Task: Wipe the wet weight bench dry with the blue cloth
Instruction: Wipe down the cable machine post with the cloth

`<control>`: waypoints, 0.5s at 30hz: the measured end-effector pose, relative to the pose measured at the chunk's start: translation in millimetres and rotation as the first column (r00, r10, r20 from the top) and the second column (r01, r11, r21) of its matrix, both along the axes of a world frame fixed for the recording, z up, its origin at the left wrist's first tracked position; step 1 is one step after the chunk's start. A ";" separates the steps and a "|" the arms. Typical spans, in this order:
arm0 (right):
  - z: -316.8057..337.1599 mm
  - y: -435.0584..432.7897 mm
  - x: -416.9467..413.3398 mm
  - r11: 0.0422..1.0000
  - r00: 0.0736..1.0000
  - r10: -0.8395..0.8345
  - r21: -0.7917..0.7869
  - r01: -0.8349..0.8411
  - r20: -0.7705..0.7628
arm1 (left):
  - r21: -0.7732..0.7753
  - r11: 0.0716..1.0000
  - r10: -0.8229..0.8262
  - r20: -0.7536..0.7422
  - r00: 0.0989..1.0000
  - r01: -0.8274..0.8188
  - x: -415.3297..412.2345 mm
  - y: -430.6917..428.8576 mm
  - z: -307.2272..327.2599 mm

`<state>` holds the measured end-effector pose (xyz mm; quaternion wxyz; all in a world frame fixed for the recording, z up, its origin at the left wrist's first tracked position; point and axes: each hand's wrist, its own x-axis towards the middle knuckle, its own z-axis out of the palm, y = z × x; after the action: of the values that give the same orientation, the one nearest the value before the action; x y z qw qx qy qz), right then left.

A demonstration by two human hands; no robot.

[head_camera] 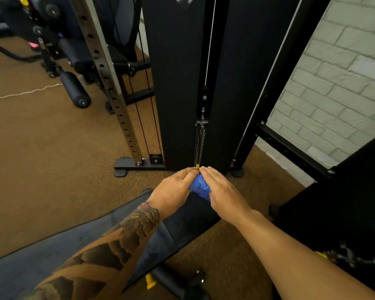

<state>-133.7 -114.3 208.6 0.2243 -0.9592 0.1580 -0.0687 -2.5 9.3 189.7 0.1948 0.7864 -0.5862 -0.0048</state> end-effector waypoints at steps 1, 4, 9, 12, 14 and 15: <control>-18.3 -5.7 2.7 1.000 1.000 -0.001 -0.001 0.001 0.000 | 0.008 1.000 0.002 -0.002 1.000 -0.002 3.5 -6.1 -18.8; -71.9 -21.1 11.5 1.000 1.000 -0.005 0.003 0.005 -0.010 | 0.032 0.999 0.007 -0.012 1.000 -0.007 11.9 -23.7 -71.5; -148.0 -45.9 30.1 0.999 1.000 -0.007 -0.042 0.008 0.023 | 0.019 0.999 0.031 -0.005 1.000 -0.031 22.5 -48.4 -139.4; -184.8 -54.8 39.5 0.996 0.998 0.003 -0.087 0.002 0.059 | 0.018 0.999 0.045 0.013 0.999 -0.045 29.2 -59.9 -168.1; -205.4 -57.1 44.8 0.996 0.997 0.013 -0.089 -0.005 0.082 | 0.026 0.998 0.059 0.006 0.998 -0.059 32.6 -64.5 -183.9; -215.5 -57.0 46.3 0.996 0.996 0.009 -0.089 -0.001 0.084 | 0.034 0.997 0.067 -0.005 0.998 -0.067 33.2 -64.8 -192.4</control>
<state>-87.3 -171.3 -6.9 0.1879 -0.9649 0.1428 -0.1156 30.7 -55.4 -2.7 0.1836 0.8086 -0.5588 -0.0107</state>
